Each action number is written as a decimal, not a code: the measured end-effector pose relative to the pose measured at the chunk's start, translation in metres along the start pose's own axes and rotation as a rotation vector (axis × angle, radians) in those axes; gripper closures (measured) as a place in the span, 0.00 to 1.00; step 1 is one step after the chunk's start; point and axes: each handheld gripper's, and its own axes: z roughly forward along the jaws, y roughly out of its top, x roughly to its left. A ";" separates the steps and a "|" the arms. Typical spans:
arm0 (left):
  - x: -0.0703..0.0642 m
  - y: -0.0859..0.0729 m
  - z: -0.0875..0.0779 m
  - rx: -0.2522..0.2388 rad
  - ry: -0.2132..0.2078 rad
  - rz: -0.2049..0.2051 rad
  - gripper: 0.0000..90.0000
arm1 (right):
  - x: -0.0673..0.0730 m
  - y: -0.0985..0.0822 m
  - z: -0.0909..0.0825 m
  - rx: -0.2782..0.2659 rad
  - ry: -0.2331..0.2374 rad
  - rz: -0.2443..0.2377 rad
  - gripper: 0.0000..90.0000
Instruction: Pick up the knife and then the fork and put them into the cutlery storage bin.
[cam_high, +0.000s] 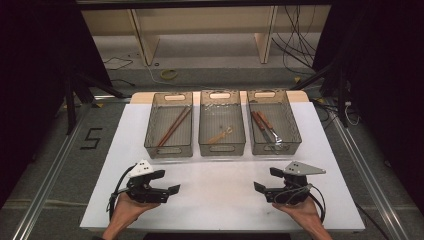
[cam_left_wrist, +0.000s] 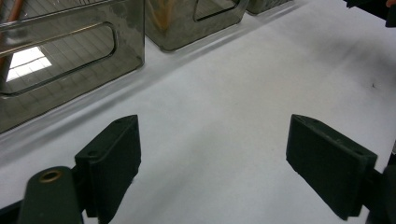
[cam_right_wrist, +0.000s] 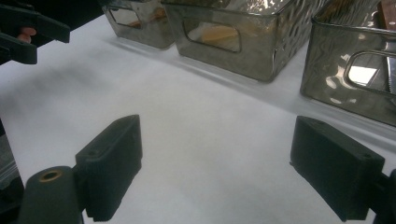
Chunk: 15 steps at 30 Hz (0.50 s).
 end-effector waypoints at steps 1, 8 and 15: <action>0.000 0.000 0.000 0.000 0.001 0.001 0.19 | 0.000 0.000 0.000 0.001 0.000 0.000 0.19; 0.001 0.000 0.000 0.000 0.000 -0.002 0.19 | 0.000 0.000 0.000 -0.002 0.001 0.003 0.19; 0.000 0.000 0.000 0.000 0.000 -0.002 0.19 | 0.000 0.000 0.000 -0.002 0.000 0.000 0.19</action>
